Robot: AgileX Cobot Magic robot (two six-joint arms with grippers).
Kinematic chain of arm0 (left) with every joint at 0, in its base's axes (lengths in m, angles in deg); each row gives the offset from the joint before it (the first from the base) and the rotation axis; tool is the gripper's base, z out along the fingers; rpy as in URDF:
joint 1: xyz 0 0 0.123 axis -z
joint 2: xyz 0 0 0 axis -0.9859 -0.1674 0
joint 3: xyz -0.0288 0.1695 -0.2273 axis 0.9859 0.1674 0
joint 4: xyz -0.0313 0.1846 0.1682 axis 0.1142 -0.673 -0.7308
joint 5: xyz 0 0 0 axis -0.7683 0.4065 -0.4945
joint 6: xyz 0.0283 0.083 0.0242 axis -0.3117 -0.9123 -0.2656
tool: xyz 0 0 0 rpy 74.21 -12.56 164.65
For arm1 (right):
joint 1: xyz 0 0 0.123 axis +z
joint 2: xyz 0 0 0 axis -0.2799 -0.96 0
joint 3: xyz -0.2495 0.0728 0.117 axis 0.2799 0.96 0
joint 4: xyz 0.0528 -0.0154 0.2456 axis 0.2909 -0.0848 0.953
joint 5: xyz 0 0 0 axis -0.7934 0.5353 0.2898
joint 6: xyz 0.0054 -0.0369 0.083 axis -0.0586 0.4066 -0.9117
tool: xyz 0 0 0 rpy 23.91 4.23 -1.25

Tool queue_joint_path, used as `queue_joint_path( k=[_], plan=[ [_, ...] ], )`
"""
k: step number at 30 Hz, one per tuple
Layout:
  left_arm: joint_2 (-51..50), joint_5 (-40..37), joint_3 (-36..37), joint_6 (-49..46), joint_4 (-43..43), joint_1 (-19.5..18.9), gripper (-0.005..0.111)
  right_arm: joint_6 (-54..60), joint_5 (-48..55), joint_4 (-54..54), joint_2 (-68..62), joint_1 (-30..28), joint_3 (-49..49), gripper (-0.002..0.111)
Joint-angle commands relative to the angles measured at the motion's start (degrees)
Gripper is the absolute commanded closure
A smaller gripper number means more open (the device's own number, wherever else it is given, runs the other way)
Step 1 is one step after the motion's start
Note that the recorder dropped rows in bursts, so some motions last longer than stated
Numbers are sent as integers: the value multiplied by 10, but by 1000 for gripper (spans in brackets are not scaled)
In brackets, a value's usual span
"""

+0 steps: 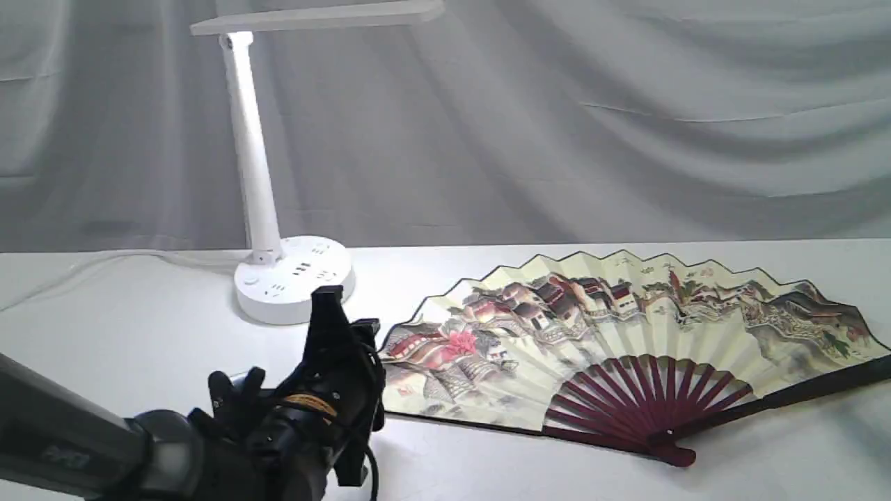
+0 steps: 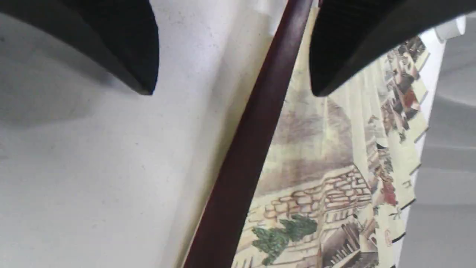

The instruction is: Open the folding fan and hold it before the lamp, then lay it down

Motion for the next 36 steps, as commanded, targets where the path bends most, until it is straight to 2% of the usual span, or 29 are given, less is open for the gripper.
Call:
queue_joint_path(
  k=[1,8,17,19,22,27,31,36],
  plan=[
    [33,-83,-2,-54,-22,-22,60,-50,-7,-59,30,3,-2,49],
    [108,-278,-2,-142,-93,-87,67,-73,-11,-129,76,57,-2,51],
    [188,-469,-2,-170,-333,-166,67,-157,-79,-306,165,165,-2,51],
    [204,-516,-2,-170,-398,-175,67,-184,-88,-347,184,184,-2,51],
    [226,-583,-2,-182,-451,-185,68,-221,-92,-393,205,210,-2,51],
    [254,-673,-2,-251,-454,-186,76,-286,-86,-474,229,242,-2,51],
    [271,-735,-3,-334,-436,-186,91,-331,-66,-531,236,258,-2,51],
    [272,-830,-41,-438,-398,-192,106,-361,-11,-557,237,258,-2,52]
  ],
)
